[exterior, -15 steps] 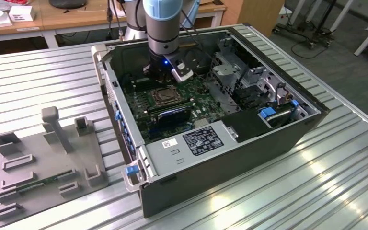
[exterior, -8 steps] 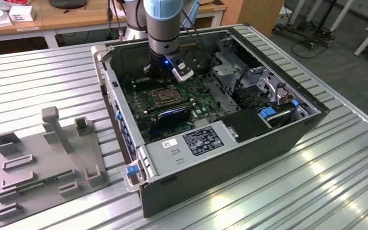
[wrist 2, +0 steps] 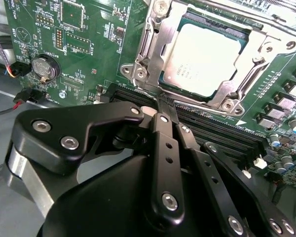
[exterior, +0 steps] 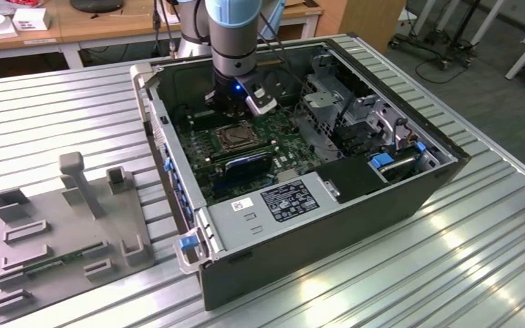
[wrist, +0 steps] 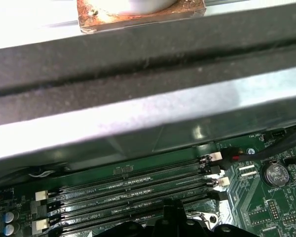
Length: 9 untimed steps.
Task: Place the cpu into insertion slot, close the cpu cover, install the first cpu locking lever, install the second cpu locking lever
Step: 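Install the first cpu locking lever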
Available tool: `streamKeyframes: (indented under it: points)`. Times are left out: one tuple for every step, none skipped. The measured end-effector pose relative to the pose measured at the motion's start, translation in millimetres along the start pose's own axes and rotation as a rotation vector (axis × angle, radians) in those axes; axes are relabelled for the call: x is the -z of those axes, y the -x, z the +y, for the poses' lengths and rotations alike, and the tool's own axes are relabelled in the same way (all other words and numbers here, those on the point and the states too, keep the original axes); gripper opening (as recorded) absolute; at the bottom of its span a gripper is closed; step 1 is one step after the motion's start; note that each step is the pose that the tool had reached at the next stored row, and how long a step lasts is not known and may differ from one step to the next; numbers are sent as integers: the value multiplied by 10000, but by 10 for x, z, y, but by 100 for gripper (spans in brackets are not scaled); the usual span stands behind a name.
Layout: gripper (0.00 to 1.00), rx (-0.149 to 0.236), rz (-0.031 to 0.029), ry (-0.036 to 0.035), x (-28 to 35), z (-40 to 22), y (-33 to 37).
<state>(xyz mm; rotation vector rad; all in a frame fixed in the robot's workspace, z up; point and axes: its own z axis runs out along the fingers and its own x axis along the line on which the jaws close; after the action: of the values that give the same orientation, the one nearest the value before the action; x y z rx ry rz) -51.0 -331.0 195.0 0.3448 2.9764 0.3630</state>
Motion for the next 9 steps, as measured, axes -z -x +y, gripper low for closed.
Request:
streamKeyframes:
  points:
    - [11,0,1,-3,1,0,1]
    - [11,0,1,-4,1,1,2]
    - [11,-3,1,-7,1,1,6]
    - [11,-18,-3,-8,1,3,12]
    - [11,-36,-8,-8,-1,4,16]
    - [11,-51,-13,-8,-2,5,20]
    - [11,-69,-17,-10,-2,5,23]
    - [11,-82,-20,-13,-2,5,23]
    - [11,-90,-22,-11,-2,6,23]
